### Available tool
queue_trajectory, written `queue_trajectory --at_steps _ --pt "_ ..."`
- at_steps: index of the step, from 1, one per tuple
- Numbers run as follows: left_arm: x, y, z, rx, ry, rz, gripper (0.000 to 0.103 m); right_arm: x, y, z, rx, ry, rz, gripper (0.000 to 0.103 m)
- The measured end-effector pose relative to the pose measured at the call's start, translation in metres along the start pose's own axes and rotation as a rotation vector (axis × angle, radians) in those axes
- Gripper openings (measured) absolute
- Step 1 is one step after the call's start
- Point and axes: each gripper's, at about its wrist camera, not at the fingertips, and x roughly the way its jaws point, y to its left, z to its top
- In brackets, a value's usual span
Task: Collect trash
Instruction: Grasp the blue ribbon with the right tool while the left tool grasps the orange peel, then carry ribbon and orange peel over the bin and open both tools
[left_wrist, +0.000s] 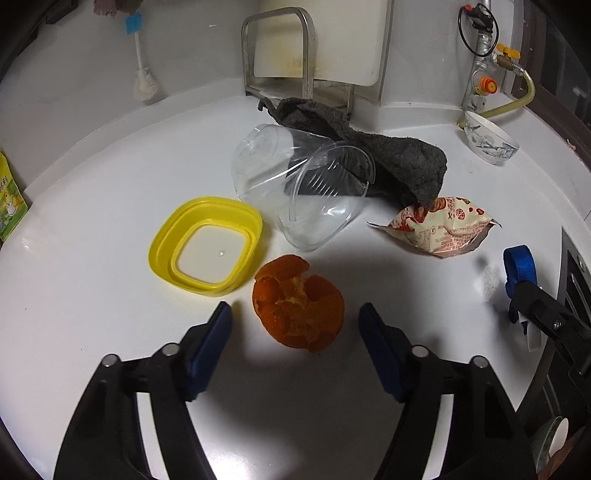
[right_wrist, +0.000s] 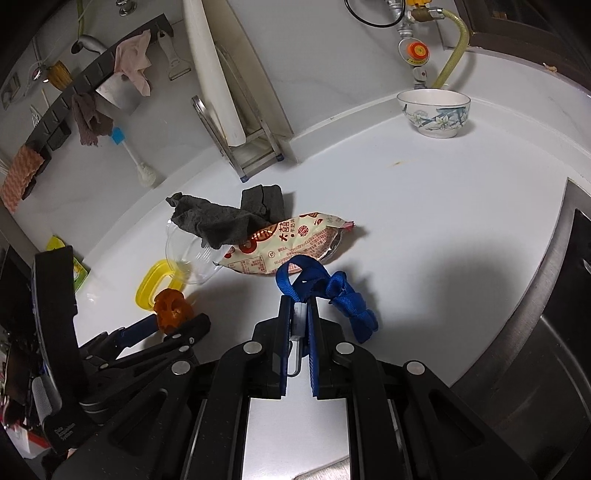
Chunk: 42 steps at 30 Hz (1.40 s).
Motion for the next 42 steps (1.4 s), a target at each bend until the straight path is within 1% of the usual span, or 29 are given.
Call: queue_trajectory --at_steps 1,3,4,6,8,13,18,22,25,28,32,36,39,42 --pt "-0.001 0.000 0.000 0.004 -0.004 -0.003 0.056 0.000 0.000 0.000 0.000 0.001 0.001 0.009" --pt "-0.003 -0.002 -0.002 0.018 -0.014 -0.010 0.038 0.001 0.001 0.000 -0.003 0.002 -0.002 0.009" --pt "-0.004 -0.002 -0.002 0.022 -0.018 -0.007 0.036 0.001 0.001 0.000 -0.003 0.003 0.000 0.009" --pt "-0.008 -0.001 -0.003 0.024 -0.030 -0.018 0.028 0.001 0.002 0.000 -0.003 0.002 0.003 0.009" --pt "-0.012 0.003 -0.004 0.014 -0.032 -0.041 0.027 0.001 0.002 0.000 -0.006 0.001 0.002 0.009" --pt "-0.019 0.010 -0.011 0.016 -0.026 -0.060 0.025 0.001 0.004 -0.001 -0.008 -0.001 0.011 0.009" --pt "-0.041 0.020 -0.022 0.033 -0.060 -0.052 0.025 -0.003 0.012 -0.003 -0.031 -0.016 0.016 0.009" --pt "-0.060 0.029 -0.034 0.064 -0.073 -0.045 0.025 -0.006 0.021 -0.014 -0.060 -0.018 0.016 0.009" --pt "-0.077 0.037 -0.043 0.081 -0.097 -0.046 0.025 -0.017 0.027 -0.031 -0.053 -0.022 0.006 0.009" --pt "-0.095 0.042 -0.054 0.095 -0.123 -0.064 0.025 -0.044 0.038 -0.054 -0.037 -0.045 0.011 0.009" --pt "-0.121 0.046 -0.078 0.112 -0.148 -0.093 0.025 -0.077 0.052 -0.079 -0.031 -0.069 -0.006 0.009" --pt "-0.142 0.051 -0.102 0.135 -0.170 -0.088 0.025 -0.105 0.065 -0.105 -0.016 -0.087 -0.014 0.009" --pt "-0.155 0.061 -0.119 0.125 -0.171 -0.093 0.025 -0.118 0.075 -0.124 -0.015 -0.091 -0.015 0.009" --pt "-0.168 0.070 -0.134 0.120 -0.179 -0.086 0.025 -0.129 0.089 -0.150 -0.018 -0.083 -0.013 0.009"
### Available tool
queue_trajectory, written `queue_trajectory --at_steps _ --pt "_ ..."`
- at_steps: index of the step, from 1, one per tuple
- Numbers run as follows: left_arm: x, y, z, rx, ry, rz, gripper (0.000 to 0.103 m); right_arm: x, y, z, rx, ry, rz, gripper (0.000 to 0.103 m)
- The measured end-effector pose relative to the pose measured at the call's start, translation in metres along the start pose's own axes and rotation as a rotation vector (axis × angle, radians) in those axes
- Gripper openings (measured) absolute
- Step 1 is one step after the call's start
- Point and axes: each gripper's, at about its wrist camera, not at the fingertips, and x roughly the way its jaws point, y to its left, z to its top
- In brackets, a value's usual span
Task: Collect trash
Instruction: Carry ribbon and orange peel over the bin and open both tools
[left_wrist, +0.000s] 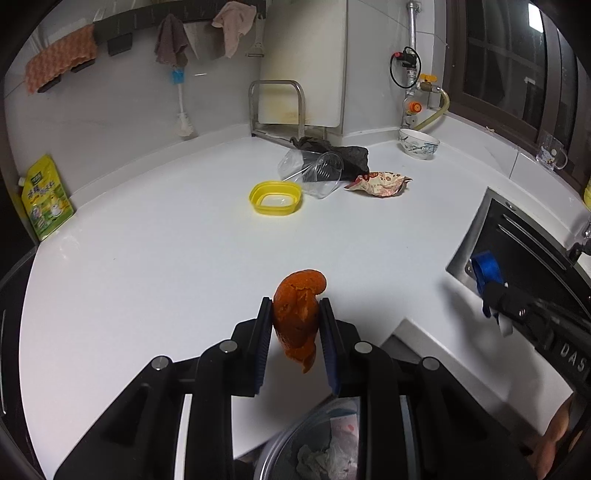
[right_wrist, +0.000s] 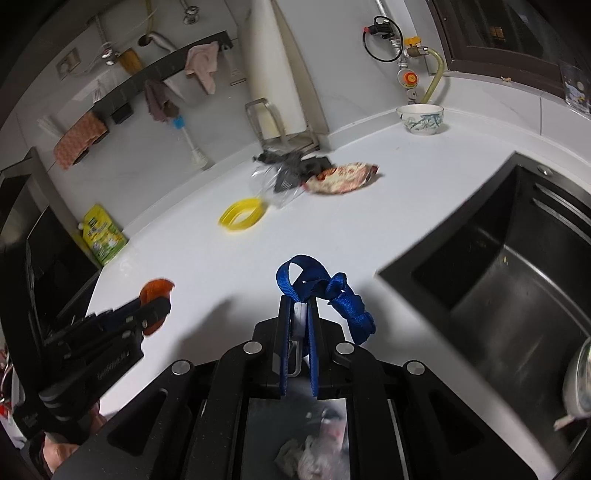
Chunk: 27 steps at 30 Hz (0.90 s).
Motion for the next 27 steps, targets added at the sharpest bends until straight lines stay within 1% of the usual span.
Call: queue_trajectory --at_steps 4,10,16,22,25,27 --pt "-0.022 0.002 -0.018 0.014 -0.017 0.012 0.025 -0.012 0.013 -0.026 -0.010 0.007 -0.005 0.009" --pt "-0.041 -0.001 -0.039 0.024 -0.018 -0.012 0.025 -0.029 0.027 -0.059 -0.015 0.009 -0.014 0.009" --pt "-0.061 -0.008 -0.062 0.045 -0.021 -0.031 0.025 -0.046 0.030 -0.086 -0.010 0.016 -0.029 0.009" --pt "-0.064 -0.014 -0.084 0.056 0.003 -0.041 0.025 -0.056 0.030 -0.112 -0.004 0.027 -0.040 0.009" --pt "-0.063 -0.017 -0.099 0.078 0.011 -0.042 0.026 -0.056 0.025 -0.125 0.010 0.054 -0.045 0.009" --pt "-0.059 -0.018 -0.107 0.080 0.030 -0.049 0.026 -0.056 0.022 -0.132 0.028 0.065 -0.040 0.009"
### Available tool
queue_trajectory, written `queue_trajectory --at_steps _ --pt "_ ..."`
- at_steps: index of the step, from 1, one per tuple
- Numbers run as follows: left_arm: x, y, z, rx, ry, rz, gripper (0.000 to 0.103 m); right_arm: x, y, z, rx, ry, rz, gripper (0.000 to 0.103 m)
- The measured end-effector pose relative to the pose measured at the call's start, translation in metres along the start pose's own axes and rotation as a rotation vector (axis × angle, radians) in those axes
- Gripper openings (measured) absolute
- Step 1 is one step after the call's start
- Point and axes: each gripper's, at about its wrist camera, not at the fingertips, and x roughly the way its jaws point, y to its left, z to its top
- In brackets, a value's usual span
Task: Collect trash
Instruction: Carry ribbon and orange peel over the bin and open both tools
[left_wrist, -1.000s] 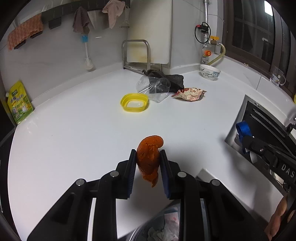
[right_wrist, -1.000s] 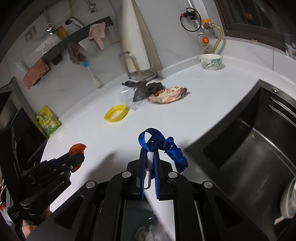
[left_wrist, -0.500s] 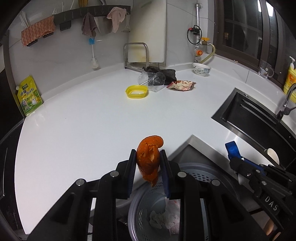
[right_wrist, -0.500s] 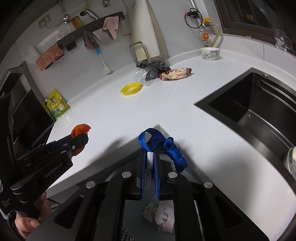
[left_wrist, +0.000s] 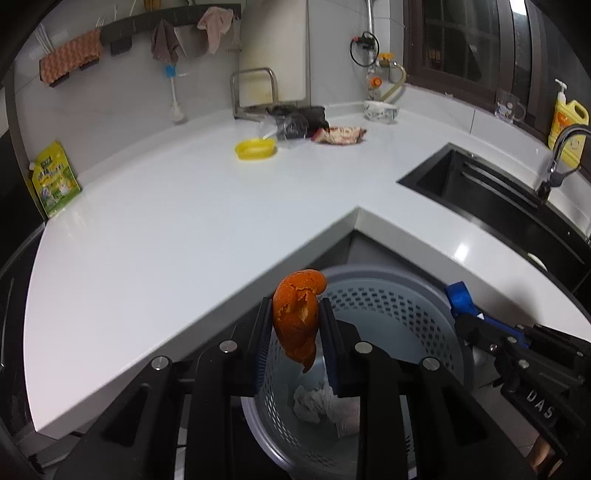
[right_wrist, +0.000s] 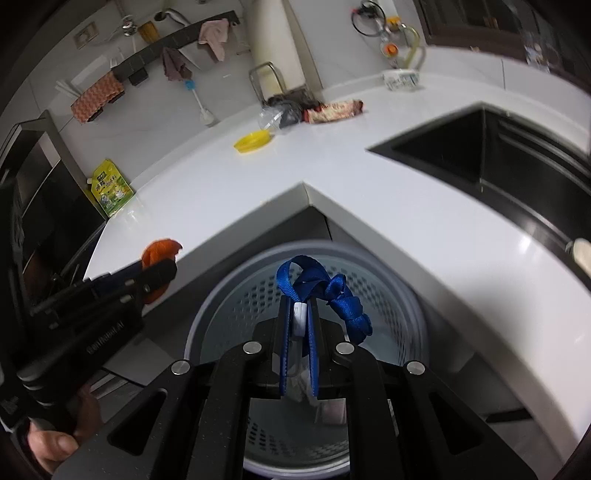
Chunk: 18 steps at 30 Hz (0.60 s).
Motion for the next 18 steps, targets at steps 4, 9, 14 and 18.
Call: queue_trajectory --at_steps 4,9,14,18 --pt "0.011 -0.002 -0.015 -0.001 0.041 -0.019 0.026 0.005 -0.001 -0.013 -0.014 0.035 -0.034 0.009" --pt "0.018 -0.003 -0.021 -0.001 0.062 -0.029 0.026 0.014 -0.001 -0.023 -0.011 0.065 -0.030 0.009" --pt "0.021 -0.001 -0.021 -0.012 0.069 -0.032 0.029 0.022 -0.003 -0.028 -0.006 0.091 -0.027 0.009" --pt "0.022 -0.001 -0.021 -0.012 0.069 -0.029 0.030 0.023 -0.004 -0.029 -0.002 0.097 -0.022 0.016"
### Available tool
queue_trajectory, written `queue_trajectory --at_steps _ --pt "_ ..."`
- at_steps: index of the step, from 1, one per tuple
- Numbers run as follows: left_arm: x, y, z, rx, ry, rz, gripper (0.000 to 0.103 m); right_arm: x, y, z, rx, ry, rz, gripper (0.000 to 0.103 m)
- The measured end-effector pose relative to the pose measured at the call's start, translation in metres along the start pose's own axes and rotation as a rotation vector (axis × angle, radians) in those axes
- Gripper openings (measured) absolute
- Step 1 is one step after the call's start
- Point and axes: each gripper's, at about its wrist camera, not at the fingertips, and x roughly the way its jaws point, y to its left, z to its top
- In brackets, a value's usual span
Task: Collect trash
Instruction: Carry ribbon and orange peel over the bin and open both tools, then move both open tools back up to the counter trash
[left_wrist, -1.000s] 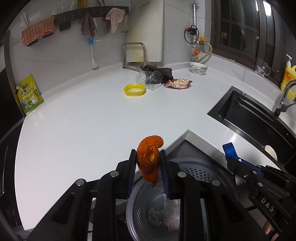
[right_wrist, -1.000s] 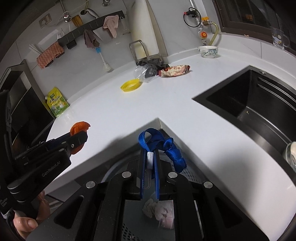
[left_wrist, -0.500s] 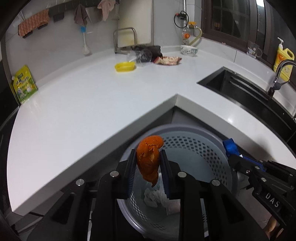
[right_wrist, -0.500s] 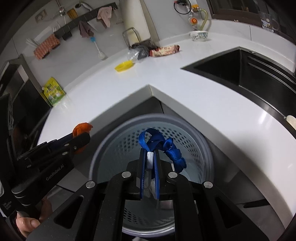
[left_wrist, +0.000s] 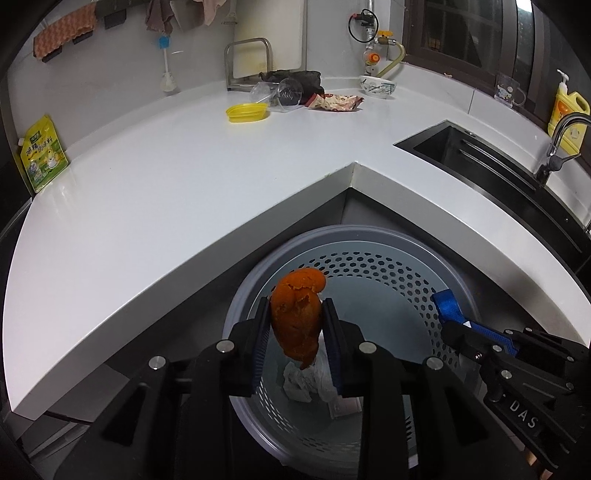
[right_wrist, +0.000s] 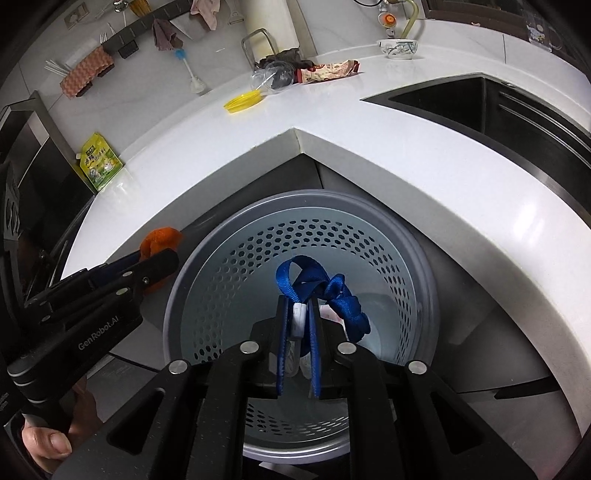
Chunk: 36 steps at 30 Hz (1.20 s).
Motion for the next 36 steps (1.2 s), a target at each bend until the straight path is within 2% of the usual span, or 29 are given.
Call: queue_trajectory --at_steps 1,2,3,5,22,31,36 --pt "0.000 0.000 0.000 -0.001 -0.001 0.000 0.031 -0.001 0.000 0.000 0.001 -0.003 0.000 0.028" --pt "0.000 0.001 0.000 -0.002 -0.003 0.000 0.037 -0.002 0.000 0.000 0.001 -0.011 -0.004 0.042" --pt "-0.001 0.001 0.000 -0.003 -0.007 0.001 0.048 -0.004 -0.001 0.000 0.003 -0.024 -0.008 0.045" --pt "-0.003 0.002 0.000 -0.007 -0.019 0.006 0.058 -0.006 -0.002 0.001 0.009 -0.030 -0.003 0.045" --pt "-0.005 0.005 0.000 -0.019 -0.021 0.005 0.065 -0.007 -0.005 0.001 0.029 -0.027 0.000 0.052" --pt "-0.009 0.008 0.002 -0.031 -0.037 0.007 0.082 -0.011 -0.005 0.002 0.022 -0.048 -0.014 0.058" --pt "-0.018 0.015 0.004 -0.044 -0.072 0.024 0.092 -0.016 -0.003 0.004 -0.006 -0.084 -0.033 0.063"
